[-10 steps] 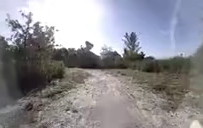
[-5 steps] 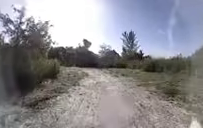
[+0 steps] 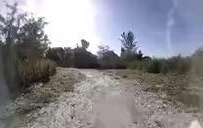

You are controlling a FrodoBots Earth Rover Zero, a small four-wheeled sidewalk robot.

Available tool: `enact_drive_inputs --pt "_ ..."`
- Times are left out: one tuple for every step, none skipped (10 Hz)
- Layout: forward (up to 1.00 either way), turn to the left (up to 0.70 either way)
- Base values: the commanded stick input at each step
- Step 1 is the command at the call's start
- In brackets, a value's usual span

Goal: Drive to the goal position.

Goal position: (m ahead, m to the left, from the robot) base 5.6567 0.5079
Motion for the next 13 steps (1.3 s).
enact_drive_inputs --pt "0.85 0.0" --pt "0.85 0.0" --pt "0.85 0.0" --pt "0.85 0.0" --pt "0.85 0.0" --pt "0.85 0.0" --pt "0.85 0.0" --pt "0.85 0.0" --pt "0.85 -0.2" --pt "0.85 -0.34" --pt "0.85 -0.34" --pt "0.85 -0.28" --pt "0.85 -0.04"
